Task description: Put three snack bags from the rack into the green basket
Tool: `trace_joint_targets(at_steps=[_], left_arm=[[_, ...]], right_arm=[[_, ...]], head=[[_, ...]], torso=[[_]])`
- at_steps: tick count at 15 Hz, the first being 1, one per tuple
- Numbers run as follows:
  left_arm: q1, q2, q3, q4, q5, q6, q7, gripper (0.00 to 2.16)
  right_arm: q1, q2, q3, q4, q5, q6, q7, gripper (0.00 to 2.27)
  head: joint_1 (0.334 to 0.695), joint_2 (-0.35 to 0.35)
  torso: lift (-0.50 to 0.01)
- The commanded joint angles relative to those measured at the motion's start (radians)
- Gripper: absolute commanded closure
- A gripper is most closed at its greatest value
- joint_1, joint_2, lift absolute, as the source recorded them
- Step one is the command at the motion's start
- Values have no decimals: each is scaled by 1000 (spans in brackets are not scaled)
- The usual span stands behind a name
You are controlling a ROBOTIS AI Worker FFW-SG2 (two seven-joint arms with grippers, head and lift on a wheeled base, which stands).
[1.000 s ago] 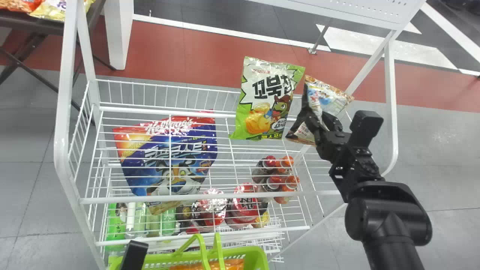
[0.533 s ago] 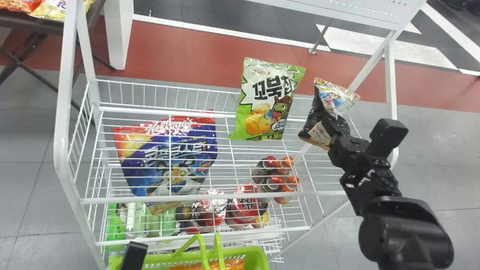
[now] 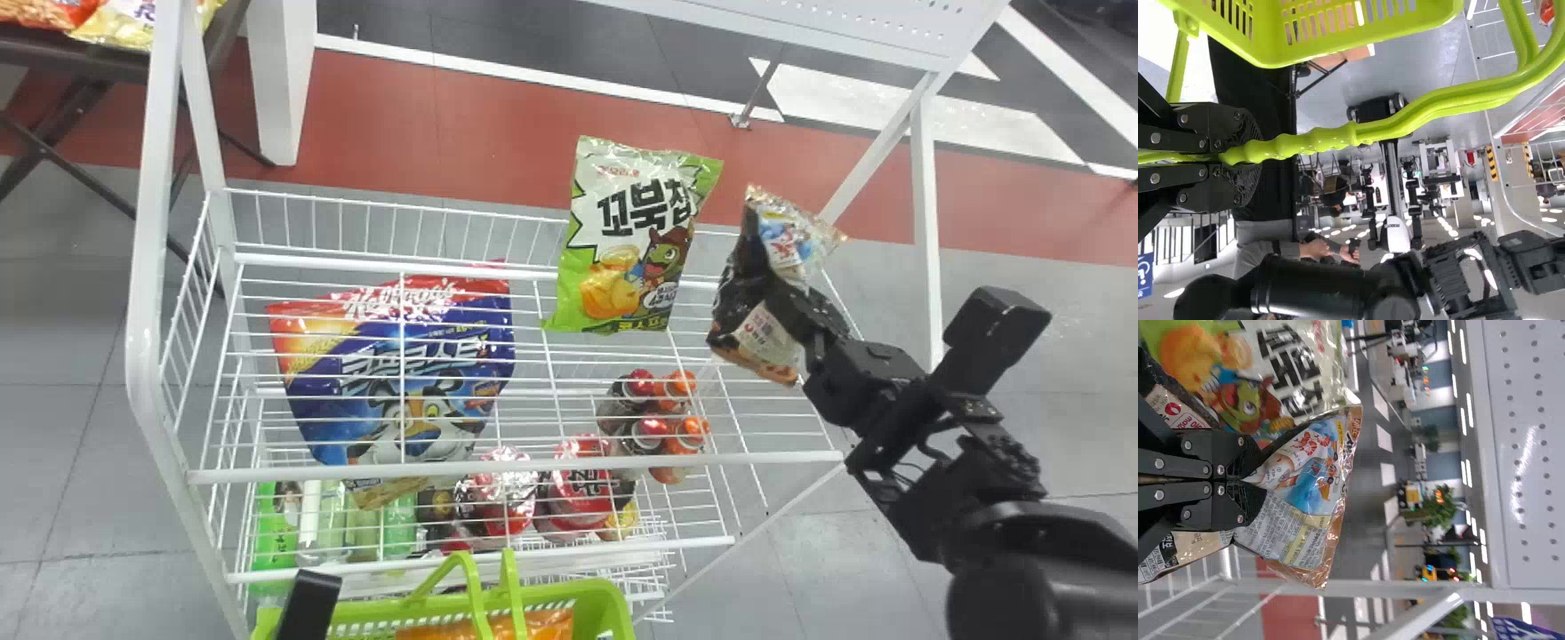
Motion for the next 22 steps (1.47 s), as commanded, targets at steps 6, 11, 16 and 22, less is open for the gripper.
trace_joint_targets(at_steps=[6,11,16,22], left_arm=[[-6,-3,11,1,2,-13,-2,1278],[-7,-3,11,1,4,-16,-3,1278],[-7,-3,2,3,4,-16,3,1278],[-7,-3,-17,1,-4,-7,14,1278]], right_arm=[[129,72,-196,-166,-282,652,216,2243],[181,70,-139,-163,-327,946,283,2240],[207,43,57,-40,-228,814,288,2240],[175,-11,373,85,-66,550,210,2240]], head=[[695,-350],[695,-350],[695,-350],[695,-350]], torso=[[0],[0],[0],[0]])
